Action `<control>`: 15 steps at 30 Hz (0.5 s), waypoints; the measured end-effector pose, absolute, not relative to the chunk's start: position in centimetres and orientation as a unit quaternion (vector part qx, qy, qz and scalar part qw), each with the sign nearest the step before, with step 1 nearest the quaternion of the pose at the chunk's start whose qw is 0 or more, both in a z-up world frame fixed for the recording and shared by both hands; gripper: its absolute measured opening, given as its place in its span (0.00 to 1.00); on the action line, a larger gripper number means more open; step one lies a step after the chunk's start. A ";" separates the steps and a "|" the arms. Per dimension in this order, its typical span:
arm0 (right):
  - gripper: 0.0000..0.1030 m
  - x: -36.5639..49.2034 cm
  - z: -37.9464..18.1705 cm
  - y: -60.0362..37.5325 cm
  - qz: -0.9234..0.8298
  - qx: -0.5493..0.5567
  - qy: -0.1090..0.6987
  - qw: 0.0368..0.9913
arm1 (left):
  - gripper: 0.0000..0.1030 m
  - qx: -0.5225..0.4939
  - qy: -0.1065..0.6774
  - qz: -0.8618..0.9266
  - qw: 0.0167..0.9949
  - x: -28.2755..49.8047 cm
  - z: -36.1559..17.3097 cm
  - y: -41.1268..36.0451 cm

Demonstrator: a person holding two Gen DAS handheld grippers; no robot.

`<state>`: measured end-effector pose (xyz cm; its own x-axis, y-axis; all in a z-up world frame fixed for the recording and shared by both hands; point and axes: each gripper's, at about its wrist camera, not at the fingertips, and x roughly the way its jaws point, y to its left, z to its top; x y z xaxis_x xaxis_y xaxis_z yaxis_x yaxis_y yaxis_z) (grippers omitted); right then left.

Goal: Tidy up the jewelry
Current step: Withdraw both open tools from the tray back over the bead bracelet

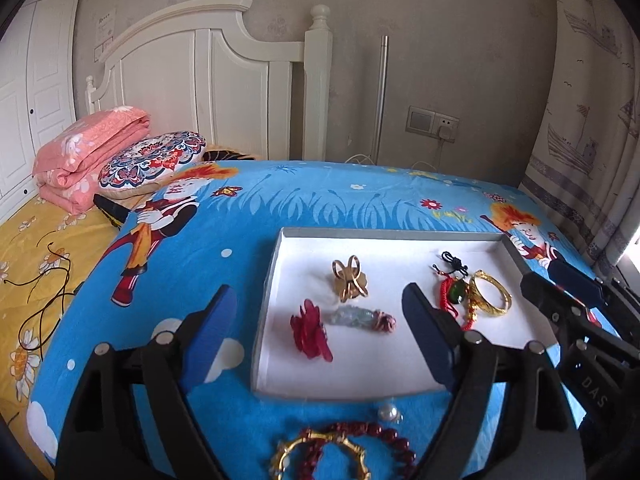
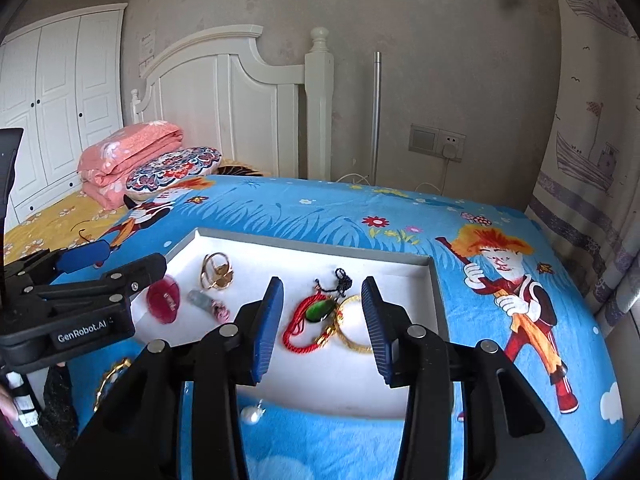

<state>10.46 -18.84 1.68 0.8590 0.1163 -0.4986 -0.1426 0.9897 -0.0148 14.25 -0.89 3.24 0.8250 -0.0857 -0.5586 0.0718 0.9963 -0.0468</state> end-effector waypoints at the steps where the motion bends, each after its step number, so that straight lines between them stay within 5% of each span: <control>1: 0.39 9.4 1.4 -18.8 0.068 -0.024 0.258 0.963 | 0.83 -0.012 0.289 -0.042 0.956 13.2 3.1 -0.7; 15: 0.46 1.3 -4.2 -16.1 0.083 -0.010 0.274 0.958 | 0.87 0.040 0.267 -0.023 0.963 2.6 -2.3 1.5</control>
